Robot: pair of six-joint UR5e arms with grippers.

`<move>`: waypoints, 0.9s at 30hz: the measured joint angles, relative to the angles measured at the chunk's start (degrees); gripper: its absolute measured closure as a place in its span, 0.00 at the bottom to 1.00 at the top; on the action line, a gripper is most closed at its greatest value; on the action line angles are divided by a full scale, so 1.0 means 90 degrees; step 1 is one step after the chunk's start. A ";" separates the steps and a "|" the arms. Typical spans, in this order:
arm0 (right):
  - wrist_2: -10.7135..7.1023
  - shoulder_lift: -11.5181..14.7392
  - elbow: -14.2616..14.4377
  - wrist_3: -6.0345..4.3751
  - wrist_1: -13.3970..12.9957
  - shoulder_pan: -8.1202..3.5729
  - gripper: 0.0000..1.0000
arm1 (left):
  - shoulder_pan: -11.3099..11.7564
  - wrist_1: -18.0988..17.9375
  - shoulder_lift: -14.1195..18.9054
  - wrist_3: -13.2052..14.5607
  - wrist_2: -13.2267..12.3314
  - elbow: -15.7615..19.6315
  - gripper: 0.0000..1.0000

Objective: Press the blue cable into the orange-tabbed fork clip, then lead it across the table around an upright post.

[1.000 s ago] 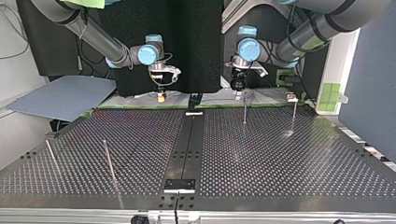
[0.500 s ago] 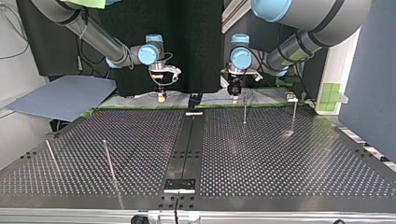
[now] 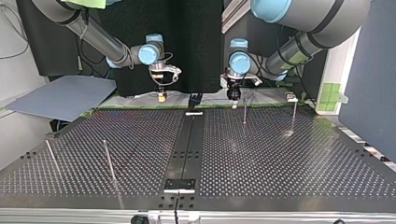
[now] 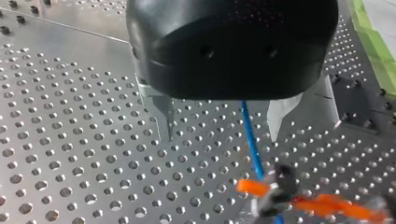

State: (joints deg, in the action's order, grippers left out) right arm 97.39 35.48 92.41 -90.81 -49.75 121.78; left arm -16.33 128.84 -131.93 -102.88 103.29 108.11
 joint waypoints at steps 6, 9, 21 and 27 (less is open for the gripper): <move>0.0000 -0.0003 0.0000 0.0000 0.0004 0.0005 1.00 | 0.0004 0.0047 -0.0002 0.0011 0.0002 -0.0074 0.00; -0.0004 -0.0004 0.0000 0.0000 0.0008 0.0006 1.00 | 0.0005 0.0066 -0.0003 0.0038 0.0003 -0.0079 0.00; -0.0019 -0.0010 0.0001 0.0000 0.0015 0.0012 1.00 | 0.0022 0.0134 -0.0007 0.0212 0.0003 -0.0084 0.00; -0.0019 -0.0011 0.0001 0.0000 0.0024 0.0017 1.00 | -0.0022 0.0290 -0.0183 0.0376 0.0133 -0.0221 0.00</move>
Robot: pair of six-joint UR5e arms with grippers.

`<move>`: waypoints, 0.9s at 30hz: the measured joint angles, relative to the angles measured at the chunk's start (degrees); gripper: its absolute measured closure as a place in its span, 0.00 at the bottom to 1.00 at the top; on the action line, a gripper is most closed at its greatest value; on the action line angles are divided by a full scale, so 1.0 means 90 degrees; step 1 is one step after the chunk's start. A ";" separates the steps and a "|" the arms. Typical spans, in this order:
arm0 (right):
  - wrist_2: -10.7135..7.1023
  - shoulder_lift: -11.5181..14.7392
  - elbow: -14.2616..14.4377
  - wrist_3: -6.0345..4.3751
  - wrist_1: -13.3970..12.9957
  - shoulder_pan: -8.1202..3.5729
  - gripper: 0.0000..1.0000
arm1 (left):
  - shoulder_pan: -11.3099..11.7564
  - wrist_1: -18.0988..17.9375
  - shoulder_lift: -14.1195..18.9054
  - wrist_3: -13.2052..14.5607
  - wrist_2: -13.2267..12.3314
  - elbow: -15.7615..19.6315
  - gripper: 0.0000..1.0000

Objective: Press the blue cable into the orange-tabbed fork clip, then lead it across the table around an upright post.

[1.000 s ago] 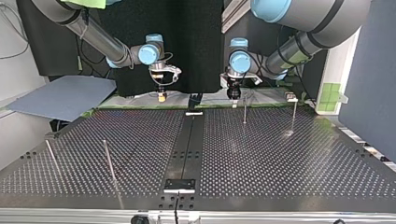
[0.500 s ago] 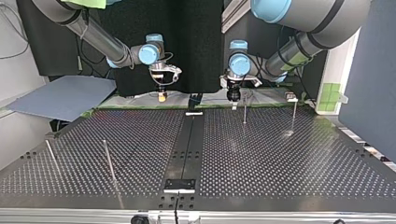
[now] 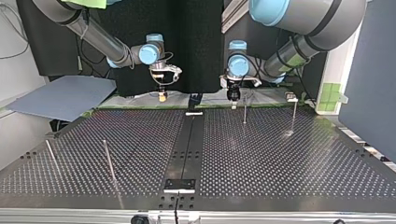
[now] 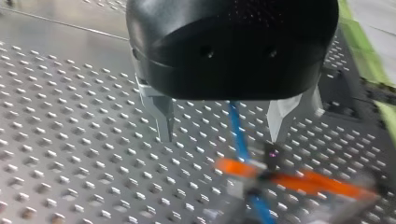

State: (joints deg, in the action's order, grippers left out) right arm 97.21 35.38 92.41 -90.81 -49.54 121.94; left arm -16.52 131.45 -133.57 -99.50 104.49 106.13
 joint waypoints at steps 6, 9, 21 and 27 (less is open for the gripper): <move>-0.0008 0.0000 -0.0001 0.0000 0.0004 0.0001 1.00 | -0.0047 0.0273 -0.0285 0.0108 0.0211 -0.0213 0.00; -0.0009 -0.0001 -0.0001 0.0000 0.0007 0.0001 1.00 | -0.0050 0.0375 -0.0326 0.0031 0.0233 -0.0366 0.00; -0.0010 -0.0002 0.0001 0.0006 0.0022 0.0002 1.00 | -0.0053 0.0676 -0.0248 -0.0031 0.0246 -0.0675 0.00; -0.0010 -0.0003 0.0000 0.0009 0.0023 0.0003 1.00 | -0.0062 0.0701 -0.0250 -0.0007 0.0255 -0.0678 0.00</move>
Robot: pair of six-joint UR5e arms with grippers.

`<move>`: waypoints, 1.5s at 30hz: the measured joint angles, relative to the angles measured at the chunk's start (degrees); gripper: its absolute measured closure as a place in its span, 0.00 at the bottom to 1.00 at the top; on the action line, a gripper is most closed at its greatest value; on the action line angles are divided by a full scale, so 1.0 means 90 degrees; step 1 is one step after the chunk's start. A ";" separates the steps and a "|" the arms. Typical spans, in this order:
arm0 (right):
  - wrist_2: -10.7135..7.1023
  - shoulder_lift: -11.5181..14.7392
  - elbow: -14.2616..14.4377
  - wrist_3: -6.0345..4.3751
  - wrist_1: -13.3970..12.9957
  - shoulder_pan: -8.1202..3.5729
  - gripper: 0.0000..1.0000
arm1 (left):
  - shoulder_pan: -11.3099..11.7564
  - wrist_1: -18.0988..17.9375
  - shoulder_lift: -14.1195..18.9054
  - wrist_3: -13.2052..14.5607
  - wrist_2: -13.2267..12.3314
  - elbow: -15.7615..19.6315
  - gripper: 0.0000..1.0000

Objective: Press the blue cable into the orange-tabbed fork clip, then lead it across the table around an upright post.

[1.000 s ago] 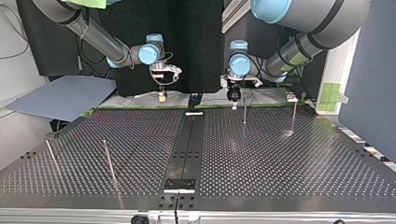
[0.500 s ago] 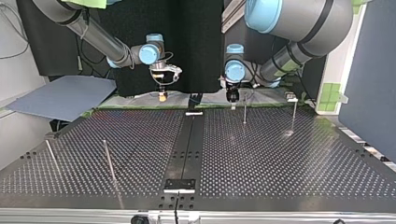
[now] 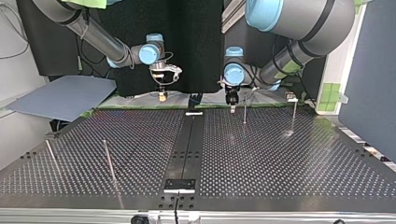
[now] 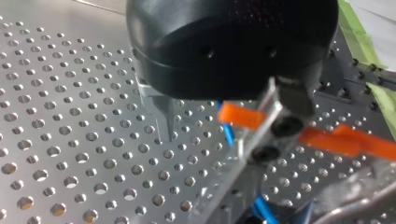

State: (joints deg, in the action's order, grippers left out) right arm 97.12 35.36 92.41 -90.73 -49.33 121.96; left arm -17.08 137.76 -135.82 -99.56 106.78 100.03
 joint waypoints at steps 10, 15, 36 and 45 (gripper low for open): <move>0.0000 -0.0006 0.0000 0.0001 0.0002 -0.0001 1.00 | -0.0017 -0.0058 0.0001 0.0094 0.0081 -0.0002 0.00; 0.0000 -0.0006 0.0000 0.0005 0.0002 -0.0001 1.00 | -0.0028 -0.0061 0.0003 0.0110 0.0100 -0.0003 0.00; 0.0000 -0.0016 0.0001 0.0002 0.0026 -0.0001 1.00 | -0.0104 0.0016 0.0003 0.0183 0.0567 -0.0003 1.00; 0.0025 -0.0011 -0.0052 0.0028 0.0088 0.0000 1.00 | -0.0165 0.0104 0.0158 0.0192 0.0575 -0.0004 1.00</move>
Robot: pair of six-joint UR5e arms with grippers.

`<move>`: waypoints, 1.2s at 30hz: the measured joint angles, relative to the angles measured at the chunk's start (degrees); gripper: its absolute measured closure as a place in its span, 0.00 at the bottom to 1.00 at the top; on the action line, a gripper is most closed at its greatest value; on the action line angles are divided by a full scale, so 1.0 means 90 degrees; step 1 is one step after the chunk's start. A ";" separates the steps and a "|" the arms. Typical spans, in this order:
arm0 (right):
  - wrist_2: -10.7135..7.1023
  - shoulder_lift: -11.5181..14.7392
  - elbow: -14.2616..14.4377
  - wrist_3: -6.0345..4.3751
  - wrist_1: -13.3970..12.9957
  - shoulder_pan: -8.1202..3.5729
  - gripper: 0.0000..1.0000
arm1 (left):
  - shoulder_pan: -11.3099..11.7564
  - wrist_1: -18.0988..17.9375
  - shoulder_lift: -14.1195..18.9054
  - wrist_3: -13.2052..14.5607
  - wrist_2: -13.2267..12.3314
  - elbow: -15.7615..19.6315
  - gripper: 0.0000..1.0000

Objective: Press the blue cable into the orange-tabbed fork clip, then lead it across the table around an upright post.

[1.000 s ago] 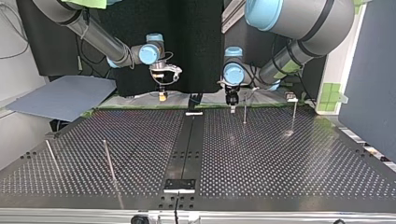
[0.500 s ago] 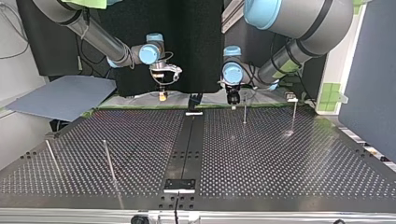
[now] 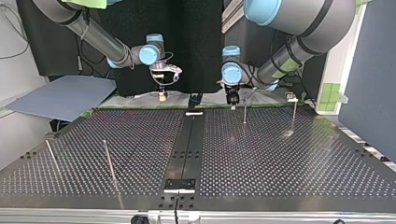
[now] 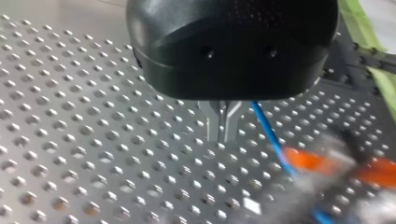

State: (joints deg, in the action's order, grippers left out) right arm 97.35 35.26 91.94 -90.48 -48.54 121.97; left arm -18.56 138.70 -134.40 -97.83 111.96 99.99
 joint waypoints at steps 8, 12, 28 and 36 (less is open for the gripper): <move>0.0109 0.0088 -0.0122 0.0097 0.0157 0.0013 1.00 | -0.0141 0.0233 0.0432 -0.0092 0.0008 0.0002 1.00; 0.0170 0.0281 -0.0164 0.0149 0.0360 0.0026 1.00 | -0.0236 0.0375 0.0668 -0.0099 0.0110 0.0002 1.00; 0.0013 0.1283 -0.0226 0.0071 0.1213 0.0049 1.00 | -0.0712 0.0611 0.1579 -0.0114 0.0346 0.0002 1.00; 0.0006 0.1860 -0.0400 0.0070 0.1662 0.0065 1.00 | -0.0834 0.0665 0.2071 -0.0140 0.0346 -0.0008 1.00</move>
State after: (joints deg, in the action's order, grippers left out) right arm 97.40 51.99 88.35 -89.84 -33.58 122.55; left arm -26.07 144.69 -115.76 -99.09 115.07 99.92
